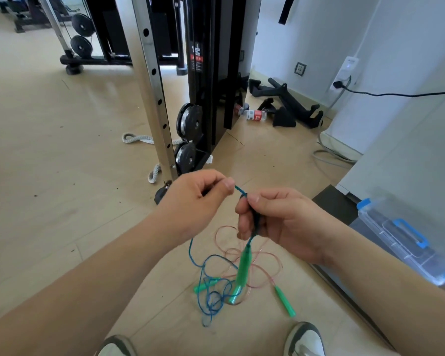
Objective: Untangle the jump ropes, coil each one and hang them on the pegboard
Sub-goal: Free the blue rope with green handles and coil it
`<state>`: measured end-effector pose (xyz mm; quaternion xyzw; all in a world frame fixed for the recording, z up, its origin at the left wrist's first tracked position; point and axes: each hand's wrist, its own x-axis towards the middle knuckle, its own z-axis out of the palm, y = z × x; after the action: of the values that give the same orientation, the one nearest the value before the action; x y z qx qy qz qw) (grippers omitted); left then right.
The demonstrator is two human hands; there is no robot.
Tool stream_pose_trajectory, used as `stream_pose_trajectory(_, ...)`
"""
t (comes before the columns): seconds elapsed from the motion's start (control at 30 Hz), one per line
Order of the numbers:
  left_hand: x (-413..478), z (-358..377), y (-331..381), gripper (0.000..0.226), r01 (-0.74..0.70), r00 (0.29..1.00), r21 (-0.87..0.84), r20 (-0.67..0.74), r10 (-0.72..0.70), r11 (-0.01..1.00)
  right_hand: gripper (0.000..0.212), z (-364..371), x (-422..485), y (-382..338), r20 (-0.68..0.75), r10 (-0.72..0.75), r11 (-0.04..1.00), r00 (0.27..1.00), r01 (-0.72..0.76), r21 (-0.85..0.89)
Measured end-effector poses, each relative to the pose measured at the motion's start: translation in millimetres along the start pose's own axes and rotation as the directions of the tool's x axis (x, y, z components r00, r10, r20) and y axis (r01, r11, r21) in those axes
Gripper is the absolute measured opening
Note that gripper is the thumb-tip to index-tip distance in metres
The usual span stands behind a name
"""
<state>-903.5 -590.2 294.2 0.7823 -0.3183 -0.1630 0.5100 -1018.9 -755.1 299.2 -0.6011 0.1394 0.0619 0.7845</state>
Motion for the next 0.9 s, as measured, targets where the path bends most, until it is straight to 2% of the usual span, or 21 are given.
stream_pose_trajectory(0.1,-7.1,15.6,-4.1,0.038,0.168,0.972,0.048,0.160,-0.174,0.985,0.023,6.2,-0.2,-2.9,-0.054,-0.020,0.973,0.998,0.031,0.227)
stream_pose_trajectory(0.17,-15.2,27.0,-6.2,0.035,0.164,0.944,0.194,0.252,-0.211,0.967,0.026,4.5,3.3,-2.5,-0.129,-0.036,0.940,0.991,0.077,0.332)
stream_pose_trajectory(0.23,-23.6,34.9,-6.6,0.032,0.082,0.914,0.349,0.347,-0.210,0.934,0.030,-0.6,7.5,-0.4,-0.215,-0.044,0.923,0.976,0.122,0.365)
stream_pose_trajectory(0.3,-31.5,40.4,-2.9,0.031,-0.014,0.888,0.414,0.424,-0.180,0.910,0.034,-6.0,11.0,4.5,-0.314,-0.046,0.949,0.948,0.140,0.281)
stream_pose_trajectory(0.4,-35.6,39.0,8.4,0.039,-0.089,0.893,0.401,0.438,-0.105,0.912,0.023,-11.7,11.9,13.1,-0.424,-0.117,0.993,0.898,0.110,-0.041)
stream_pose_trajectory(0.43,-34.4,34.9,13.4,0.035,-0.078,0.900,0.346,0.428,-0.083,0.935,0.018,-12.6,11.1,14.6,-0.430,-0.169,0.978,0.887,0.097,-0.184)
stream_pose_trajectory(0.5,-29.8,23.5,22.4,0.024,-0.015,0.930,0.113,0.366,-0.028,0.994,0.014,-13.5,9.3,14.5,-0.377,-0.242,0.908,0.894,0.073,-0.412)
stream_pose_trajectory(0.57,-23.6,11.5,25.8,0.018,0.002,0.974,-0.073,0.226,0.014,0.997,0.024,-10.8,8.0,11.5,-0.315,-0.211,0.892,0.925,0.050,-0.449)
stream_pose_trajectory(0.67,-13.3,-0.6,16.7,0.019,-0.064,0.998,-0.047,0.009,0.065,0.997,0.036,-3.0,5.0,5.6,-0.231,-0.055,0.958,0.971,-0.013,-0.285)
stream_pose_trajectory(0.73,-6.9,-2.6,5.5,0.021,-0.046,0.997,-0.001,-0.061,0.046,0.999,0.036,2.9,3.4,2.2,-0.180,0.003,0.981,0.984,-0.038,-0.189)
stream_pose_trajectory(0.8,-4.1,-1.0,-3.1,0.027,0.041,0.998,0.013,-0.044,-0.041,0.999,0.029,8.8,1.7,-0.3,-0.122,0.034,0.999,0.992,-0.038,-0.028)
stream_pose_trajectory(0.9,-9.8,11.1,-10.3,0.036,0.185,0.975,0.071,0.113,-0.192,0.980,0.023,15.6,0.9,-4.1,-0.124,0.035,0.970,0.992,-0.004,0.241)
